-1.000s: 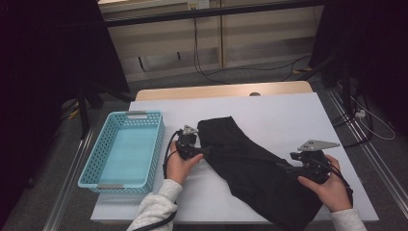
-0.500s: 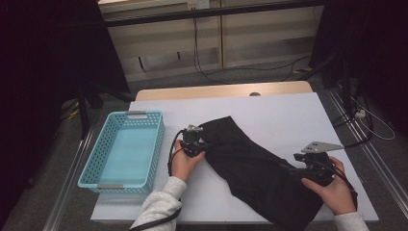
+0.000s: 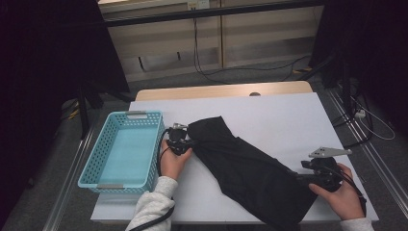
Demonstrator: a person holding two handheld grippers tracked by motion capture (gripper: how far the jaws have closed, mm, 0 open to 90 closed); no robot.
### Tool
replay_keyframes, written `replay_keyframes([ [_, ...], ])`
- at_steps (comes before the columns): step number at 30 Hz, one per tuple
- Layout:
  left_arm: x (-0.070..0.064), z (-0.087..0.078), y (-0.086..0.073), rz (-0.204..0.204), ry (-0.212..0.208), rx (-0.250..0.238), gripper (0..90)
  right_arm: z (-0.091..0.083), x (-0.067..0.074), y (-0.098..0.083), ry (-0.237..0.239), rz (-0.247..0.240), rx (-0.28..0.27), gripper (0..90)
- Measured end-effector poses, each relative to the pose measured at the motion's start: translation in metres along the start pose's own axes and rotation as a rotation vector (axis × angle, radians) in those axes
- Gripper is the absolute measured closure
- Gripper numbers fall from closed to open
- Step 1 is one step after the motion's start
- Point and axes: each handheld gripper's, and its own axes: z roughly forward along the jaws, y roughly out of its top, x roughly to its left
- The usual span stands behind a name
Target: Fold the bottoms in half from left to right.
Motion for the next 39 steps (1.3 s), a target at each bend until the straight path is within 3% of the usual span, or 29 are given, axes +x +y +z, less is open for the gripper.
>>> replay_keyframes([
  [6, 0.005, -0.006, -0.001, -0.015, 0.035, -0.01, 81.1, 0.009, 0.003, -0.005, 0.025, 0.002, 0.063, 42.9],
  [11, 0.008, -0.01, -0.002, -0.02, 0.049, -0.014, 81.1, 0.011, 0.008, -0.004, 0.044, -0.009, 0.061, 54.1],
  [19, 0.01, -0.009, -0.005, -0.029, 0.025, -0.011, 80.1, 0.014, 0.012, 0.001, 0.117, -0.034, 0.096, 87.7],
  [24, 0.01, -0.011, -0.006, -0.026, -0.001, -0.013, 77.1, 0.01, 0.0, 0.002, 0.125, -0.03, 0.097, 88.8],
  [26, 0.009, -0.013, -0.005, -0.025, -0.006, -0.021, 71.6, 0.009, -0.005, 0.002, 0.125, -0.023, 0.098, 88.8],
  [31, 0.008, -0.014, -0.006, -0.003, -0.023, -0.033, 58.9, 0.005, -0.026, 0.005, 0.076, 0.001, 0.086, 88.9],
  [37, 0.005, -0.013, -0.006, 0.026, -0.032, -0.038, 46.0, 0.007, -0.054, 0.012, -0.072, -0.001, 0.077, 87.7],
  [39, 0.004, -0.013, -0.006, 0.032, -0.041, -0.034, 43.3, 0.009, -0.06, 0.012, -0.131, 0.017, 0.061, 74.8],
])
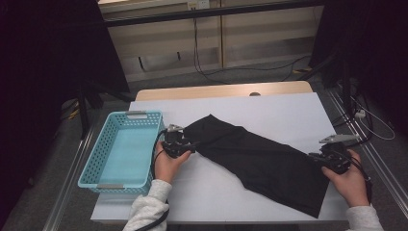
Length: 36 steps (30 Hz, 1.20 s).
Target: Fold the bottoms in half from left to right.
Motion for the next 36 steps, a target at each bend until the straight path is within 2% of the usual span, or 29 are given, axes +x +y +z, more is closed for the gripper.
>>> replay_keyframes([
  [1, -0.001, 0.0, 0.0, 0.003, -0.004, 0.001, 42.3, 0.0, -0.001, -0.001, -0.026, 0.0, -0.004, 73.7],
  [2, -0.001, 0.0, 0.0, 0.006, -0.01, 0.001, 41.4, -0.002, 0.0, -0.002, -0.013, -0.002, -0.016, 72.6],
  [3, -0.002, 0.001, 0.0, -0.012, -0.01, -0.019, 40.3, -0.004, 0.0, -0.003, 0.002, 0.002, -0.033, 69.9],
  [5, -0.002, 0.0, 0.001, 0.01, 0.002, -0.021, 36.9, -0.011, 0.002, -0.002, -0.011, 0.016, -0.06, 67.6],
  [8, -0.002, 0.0, 0.001, 0.043, -0.004, -0.021, 29.1, -0.022, 0.005, -0.002, 0.016, 0.046, -0.091, 67.6],
  [10, -0.003, 0.002, 0.0, 0.041, -0.01, -0.025, 26.8, -0.025, 0.007, -0.004, 0.024, 0.046, -0.095, 68.2],
  [14, -0.005, 0.004, -0.001, 0.066, -0.022, -0.008, 23.4, -0.023, 0.007, -0.013, -0.009, 0.06, -0.039, 69.2],
  [17, -0.006, 0.005, -0.001, 0.079, -0.026, 0.001, 22.8, -0.02, 0.002, -0.022, -0.043, 0.054, 0.015, 69.1],
  [19, -0.006, 0.005, -0.001, 0.094, -0.019, 0.007, 22.6, -0.02, -0.001, -0.025, -0.04, 0.064, 0.005, 69.1],
  [21, -0.007, 0.006, -0.001, 0.091, -0.018, 0.003, 22.4, -0.021, -0.002, -0.026, -0.048, 0.075, 0.008, 70.3],
  [23, -0.007, 0.007, -0.001, 0.096, -0.015, 0.007, 22.3, -0.022, -0.002, -0.026, -0.017, 0.082, 0.016, 84.6],
  [24, -0.007, 0.007, -0.001, 0.096, -0.019, 0.008, 22.3, -0.022, -0.002, -0.026, 0.003, 0.075, 0.017, 88.1],
  [26, -0.007, 0.007, -0.001, 0.096, -0.019, 0.007, 22.2, -0.023, 0.0, -0.024, -0.001, 0.051, 0.032, 89.1],
  [30, -0.006, 0.006, -0.001, 0.092, -0.019, 0.002, 22.1, -0.025, -0.003, -0.024, 0.003, 0.054, 0.048, 89.6],
  [34, -0.006, 0.006, -0.001, 0.092, -0.022, 0.003, 21.9, -0.03, -0.013, -0.027, 0.006, 0.077, 0.049, 89.6],
  [36, -0.006, 0.007, -0.001, 0.09, -0.016, 0.002, 21.8, -0.031, -0.016, -0.029, -0.012, 0.094, 0.062, 89.2],
])
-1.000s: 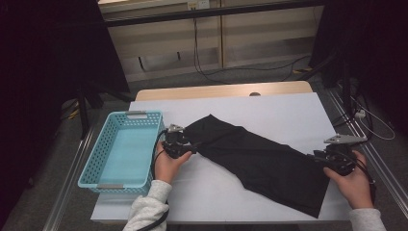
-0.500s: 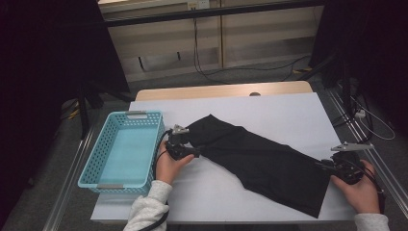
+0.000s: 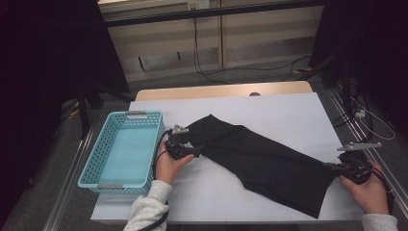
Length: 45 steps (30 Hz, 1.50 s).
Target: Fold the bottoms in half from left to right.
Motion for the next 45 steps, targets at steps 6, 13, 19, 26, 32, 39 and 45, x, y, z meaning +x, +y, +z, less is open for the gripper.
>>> replay_keyframes([
  [6, -0.001, 0.0, 0.001, 0.006, 0.001, 0.002, 21.5, 0.004, 0.003, 0.002, 0.018, -0.043, -0.061, 57.9],
  [13, 0.0, 0.001, -0.001, -0.003, 0.006, 0.001, 21.0, 0.01, 0.006, 0.012, 0.073, -0.027, -0.122, 46.3],
  [19, 0.002, 0.0, -0.001, -0.004, 0.01, -0.001, 20.9, 0.009, 0.023, 0.018, 0.096, -0.061, -0.143, 43.7],
  [26, 0.0, 0.001, -0.001, 0.0, 0.006, 0.0, 20.9, 0.017, 0.057, 0.029, 0.132, -0.147, -0.153, 44.6],
  [32, 0.001, 0.002, -0.002, 0.003, 0.008, 0.006, 20.7, 0.027, 0.054, 0.04, 0.097, -0.156, -0.145, 46.1],
  [39, 0.005, -0.003, -0.003, -0.026, 0.023, -0.007, 20.4, 0.034, 0.032, 0.027, 0.059, -0.134, -0.055, 43.5],
  [45, 0.007, -0.006, -0.002, -0.029, 0.026, -0.01, 20.3, 0.036, 0.032, 0.028, 0.13, -0.129, -0.074, 75.0],
])
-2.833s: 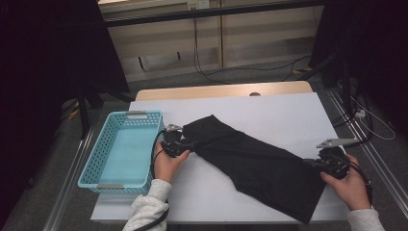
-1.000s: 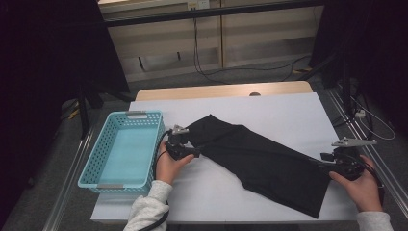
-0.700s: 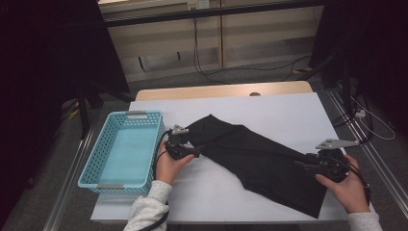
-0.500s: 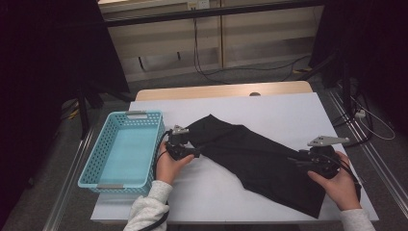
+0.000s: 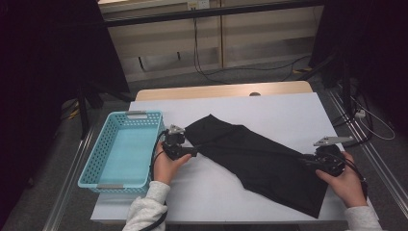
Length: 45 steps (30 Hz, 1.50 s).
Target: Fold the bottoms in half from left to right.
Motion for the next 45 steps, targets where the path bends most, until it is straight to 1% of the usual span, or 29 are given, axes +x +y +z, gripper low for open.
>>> replay_keyframes([
  [2, 0.001, 0.0, 0.0, -0.003, 0.002, -0.003, 20.3, 0.0, -0.001, -0.001, 0.016, 0.023, -0.008, 84.3],
  [3, 0.001, -0.001, 0.0, -0.002, 0.0, 0.0, 20.3, 0.001, -0.001, -0.001, 0.035, 0.025, -0.01, 86.4],
  [7, 0.002, -0.001, 0.0, -0.009, 0.005, -0.01, 20.3, 0.0, -0.002, -0.001, 0.04, 0.026, -0.002, 88.4],
  [8, 0.002, -0.002, 0.0, -0.007, 0.008, -0.012, 20.3, -0.003, -0.005, 0.0, 0.028, 0.011, 0.012, 88.7],
  [9, 0.002, -0.002, 0.0, -0.007, 0.008, -0.012, 20.3, -0.003, -0.005, 0.0, 0.028, 0.011, 0.012, 88.7],
  [10, 0.003, -0.003, 0.001, -0.011, 0.003, -0.015, 20.3, -0.006, -0.009, -0.001, 0.024, 0.024, 0.015, 88.9],
  [12, 0.003, -0.004, 0.001, -0.012, 0.004, -0.018, 20.3, -0.01, -0.015, -0.003, -0.021, 0.025, 0.011, 88.9],
  [13, 0.003, -0.004, 0.001, -0.012, 0.004, -0.018, 20.3, -0.01, -0.015, -0.003, -0.021, 0.025, 0.011, 88.9],
  [14, 0.003, -0.005, 0.001, -0.012, 0.008, -0.018, 20.3, -0.015, -0.021, -0.005, -0.051, 0.052, 0.004, 88.6],
  [15, 0.003, -0.005, 0.001, -0.01, 0.007, -0.017, 20.3, -0.015, -0.022, -0.006, -0.05, 0.055, -0.012, 87.0],
  [16, 0.003, -0.005, 0.001, -0.012, 0.005, -0.017, 20.2, -0.016, -0.022, -0.006, -0.049, 0.053, -0.025, 81.8],
  [17, 0.003, -0.005, 0.001, -0.012, 0.005, -0.017, 20.2, -0.016, -0.022, -0.006, -0.049, 0.053, -0.025, 81.8],
  [18, 0.003, -0.005, 0.002, -0.006, 0.005, -0.013, 20.1, -0.014, -0.014, -0.003, -0.072, 0.022, -0.027, 65.4],
  [19, 0.002, -0.004, 0.002, -0.009, 0.004, -0.014, 20.1, -0.013, -0.011, -0.001, -0.068, 0.005, -0.032, 61.8],
  [21, 0.002, -0.005, 0.002, -0.009, 0.006, -0.013, 20.0, -0.01, 0.002, 0.006, -0.054, -0.026, -0.047, 54.3],
  [22, 0.002, -0.005, 0.002, -0.004, 0.005, -0.013, 19.9, -0.008, 0.009, 0.011, -0.044, -0.043, -0.054, 52.7],
  [23, 0.002, -0.005, 0.002, -0.01, 0.003, -0.015, 19.8, -0.006, 0.016, 0.015, -0.03, -0.053, -0.062, 51.0],
  [27, 0.002, -0.007, 0.001, -0.011, -0.001, -0.011, 19.4, 0.005, 0.046, 0.031, 0.045, -0.109, -0.086, 48.7],
  [28, 0.002, -0.007, 0.001, -0.008, -0.003, -0.009, 19.1, 0.008, 0.054, 0.034, 0.059, -0.114, -0.091, 48.5],
  [29, 0.002, -0.007, 0.001, -0.008, -0.003, -0.009, 19.0, 0.008, 0.054, 0.034, 0.059, -0.114, -0.091, 48.5],
  [30, 0.001, -0.008, 0.0, -0.005, -0.002, -0.006, 18.9, 0.016, 0.068, 0.042, 0.089, -0.126, -0.095, 46.3],
  [32, 0.002, -0.009, -0.001, -0.002, -0.002, -0.006, 18.4, 0.022, 0.078, 0.047, 0.108, -0.134, -0.099, 45.5],
  [37, 0.002, -0.012, -0.003, 0.009, -0.007, 0.003, 16.2, 0.042, 0.1, 0.058, 0.119, -0.154, -0.074, 45.4],
  [39, 0.0, -0.012, -0.005, 0.009, -0.001, 0.005, 14.9, 0.048, 0.109, 0.062, 0.127, -0.168, -0.084, 45.5],
  [40, 0.0, -0.013, -0.005, 0.016, -0.007, 0.012, 14.3, 0.05, 0.113, 0.064, 0.134, -0.177, -0.09, 45.5],
  [41, 0.0, -0.012, -0.006, 0.02, 0.003, 0.014, 13.5, 0.052, 0.118, 0.066, 0.137, -0.185, -0.096, 45.5],
  [42, -0.001, -0.011, -0.007, 0.014, -0.005, 0.017, 12.5, 0.055, 0.123, 0.069, 0.137, -0.193, -0.101, 45.5],
  [43, -0.001, -0.012, -0.007, 0.023, -0.001, 0.024, 11.8, 0.058, 0.128, 0.071, 0.138, -0.207, -0.102, 45.5],
  [45, -0.002, -0.012, -0.009, 0.028, 0.009, 0.022, 10.2, 0.064, 0.14, 0.074, 0.149, -0.233, -0.103, 46.2],
])
